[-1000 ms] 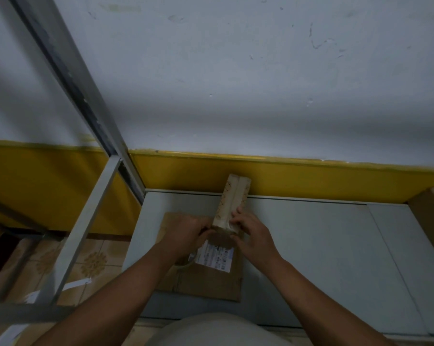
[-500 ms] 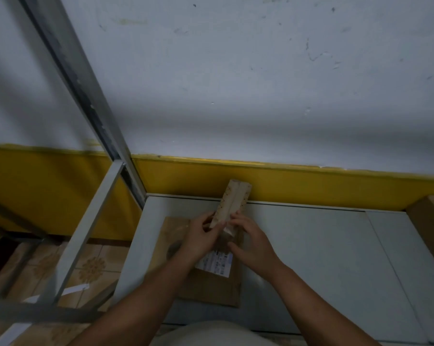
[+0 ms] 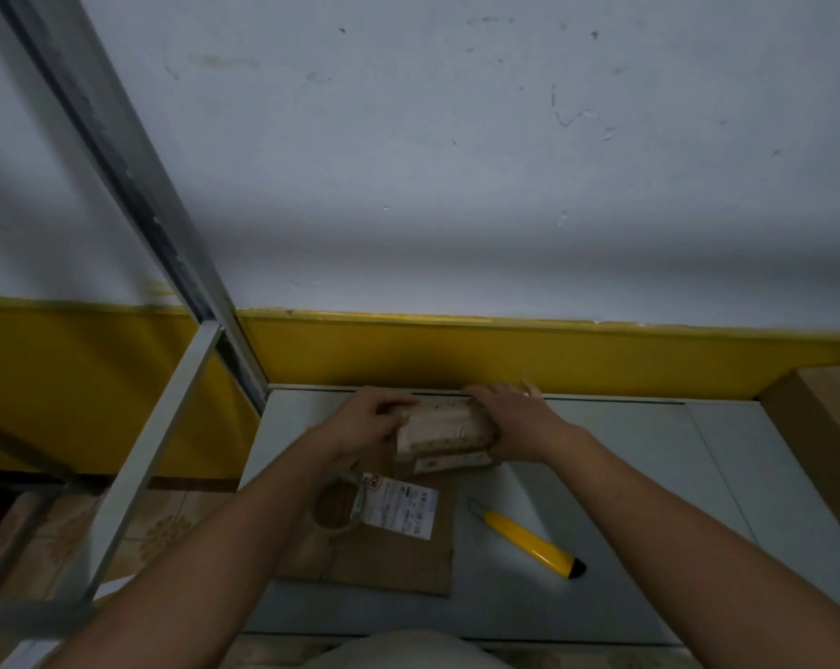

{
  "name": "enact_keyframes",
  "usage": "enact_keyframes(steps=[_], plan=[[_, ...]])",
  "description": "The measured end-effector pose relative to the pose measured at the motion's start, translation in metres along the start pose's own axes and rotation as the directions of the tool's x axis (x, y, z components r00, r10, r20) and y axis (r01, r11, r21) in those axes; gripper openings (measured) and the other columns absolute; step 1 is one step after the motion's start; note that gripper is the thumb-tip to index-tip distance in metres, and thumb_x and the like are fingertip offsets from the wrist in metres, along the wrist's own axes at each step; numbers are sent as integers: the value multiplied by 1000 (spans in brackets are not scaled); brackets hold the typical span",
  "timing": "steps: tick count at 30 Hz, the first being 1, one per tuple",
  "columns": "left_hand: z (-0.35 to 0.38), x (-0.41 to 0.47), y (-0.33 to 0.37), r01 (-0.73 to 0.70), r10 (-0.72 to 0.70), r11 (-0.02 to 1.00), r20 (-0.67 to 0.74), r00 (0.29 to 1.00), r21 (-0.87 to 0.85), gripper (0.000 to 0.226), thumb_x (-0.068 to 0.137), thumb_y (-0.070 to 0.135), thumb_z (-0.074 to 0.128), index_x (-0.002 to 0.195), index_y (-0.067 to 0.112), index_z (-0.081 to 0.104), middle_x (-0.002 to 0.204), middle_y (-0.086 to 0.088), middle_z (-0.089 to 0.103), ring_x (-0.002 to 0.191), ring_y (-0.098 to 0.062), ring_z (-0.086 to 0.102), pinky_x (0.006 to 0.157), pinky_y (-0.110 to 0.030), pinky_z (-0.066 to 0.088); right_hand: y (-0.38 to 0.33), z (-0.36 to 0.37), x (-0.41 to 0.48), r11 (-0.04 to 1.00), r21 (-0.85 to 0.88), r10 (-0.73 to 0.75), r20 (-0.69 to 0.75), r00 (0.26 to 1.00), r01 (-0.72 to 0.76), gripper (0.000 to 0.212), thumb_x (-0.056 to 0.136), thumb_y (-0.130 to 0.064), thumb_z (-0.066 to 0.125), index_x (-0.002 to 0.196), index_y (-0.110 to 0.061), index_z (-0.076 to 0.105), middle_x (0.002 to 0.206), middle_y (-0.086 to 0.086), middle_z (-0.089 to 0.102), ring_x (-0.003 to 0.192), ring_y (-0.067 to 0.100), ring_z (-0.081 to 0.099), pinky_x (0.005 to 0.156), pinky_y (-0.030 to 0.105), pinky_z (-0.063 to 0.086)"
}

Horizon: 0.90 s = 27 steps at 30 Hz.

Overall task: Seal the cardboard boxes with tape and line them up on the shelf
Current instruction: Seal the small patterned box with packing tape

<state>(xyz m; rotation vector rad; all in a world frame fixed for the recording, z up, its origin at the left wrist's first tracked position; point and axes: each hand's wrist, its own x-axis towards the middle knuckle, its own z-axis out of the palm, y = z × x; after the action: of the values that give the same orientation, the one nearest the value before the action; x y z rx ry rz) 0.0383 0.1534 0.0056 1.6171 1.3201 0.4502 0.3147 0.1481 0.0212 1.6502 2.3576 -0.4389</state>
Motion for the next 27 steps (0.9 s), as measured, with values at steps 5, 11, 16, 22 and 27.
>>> enact_keyframes(steps=[5,11,16,22,27], plan=[[24,-10,2,125,-179,977,-339,924,-174,70,102,39,68,161,28,33,164,-2,38,147,-25,42,114,-52,46,-4,10,-5,967,224,143,-97,985,-118,96,68,-56,79,149,-33,34,135,1,47,128,26,46,103,46,42],[82,-37,14,173,-278,871,-170,946,-459,65,104,37,64,158,25,30,147,1,51,129,-19,55,109,-49,52,-38,34,-8,858,421,398,-181,899,-295,89,77,-74,67,144,-22,37,132,7,43,124,30,44,89,44,51],[95,-31,25,57,-156,814,-122,980,-578,46,110,40,49,152,46,31,137,12,58,119,-5,61,106,-42,55,-60,37,0,813,530,396,-199,896,-241,71,86,-67,58,139,-20,48,126,9,53,116,31,46,79,38,43],[84,-10,23,105,-193,836,-109,975,-539,60,111,42,49,165,39,24,145,5,53,119,-13,63,89,-25,57,-53,24,9,590,794,423,-149,894,-146,39,98,-43,58,127,-19,68,117,3,72,94,16,65,74,30,51],[90,4,14,126,-184,837,-58,981,-533,65,109,35,58,164,44,26,154,-3,54,124,-18,66,104,-42,58,-44,41,5,507,848,422,-88,902,-154,43,105,-38,51,143,-18,54,132,5,65,106,19,62,87,33,52]])
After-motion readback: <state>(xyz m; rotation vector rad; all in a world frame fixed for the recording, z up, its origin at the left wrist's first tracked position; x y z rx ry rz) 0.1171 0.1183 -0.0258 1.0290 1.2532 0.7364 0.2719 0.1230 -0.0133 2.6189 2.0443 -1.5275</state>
